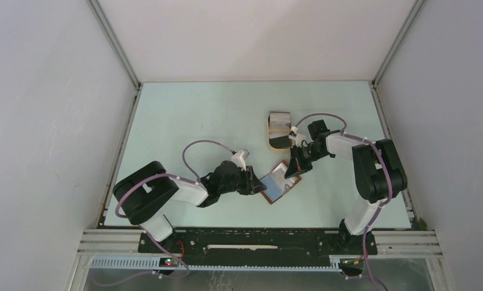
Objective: Put the credit cards into the card holder
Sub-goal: Insert the credit card into the card holder.
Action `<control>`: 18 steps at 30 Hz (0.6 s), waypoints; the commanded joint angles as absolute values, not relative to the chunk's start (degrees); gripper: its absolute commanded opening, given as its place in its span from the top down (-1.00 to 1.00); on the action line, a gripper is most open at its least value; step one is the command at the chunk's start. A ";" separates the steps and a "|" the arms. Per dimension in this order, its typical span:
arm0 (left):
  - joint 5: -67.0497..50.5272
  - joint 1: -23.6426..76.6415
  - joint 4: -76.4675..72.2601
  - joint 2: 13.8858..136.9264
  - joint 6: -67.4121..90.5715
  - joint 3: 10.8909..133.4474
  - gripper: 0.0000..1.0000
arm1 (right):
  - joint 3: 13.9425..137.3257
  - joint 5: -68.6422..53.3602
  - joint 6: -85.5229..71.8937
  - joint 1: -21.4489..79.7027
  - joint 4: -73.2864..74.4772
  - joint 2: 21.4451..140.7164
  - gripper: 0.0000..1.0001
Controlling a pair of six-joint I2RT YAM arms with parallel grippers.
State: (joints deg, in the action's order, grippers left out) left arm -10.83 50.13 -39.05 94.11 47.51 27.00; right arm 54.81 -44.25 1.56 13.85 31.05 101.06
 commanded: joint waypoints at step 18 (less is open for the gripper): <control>-0.62 53.79 -40.15 85.67 56.26 17.50 0.03 | 55.32 -43.64 0.81 14.50 31.41 101.44 1.00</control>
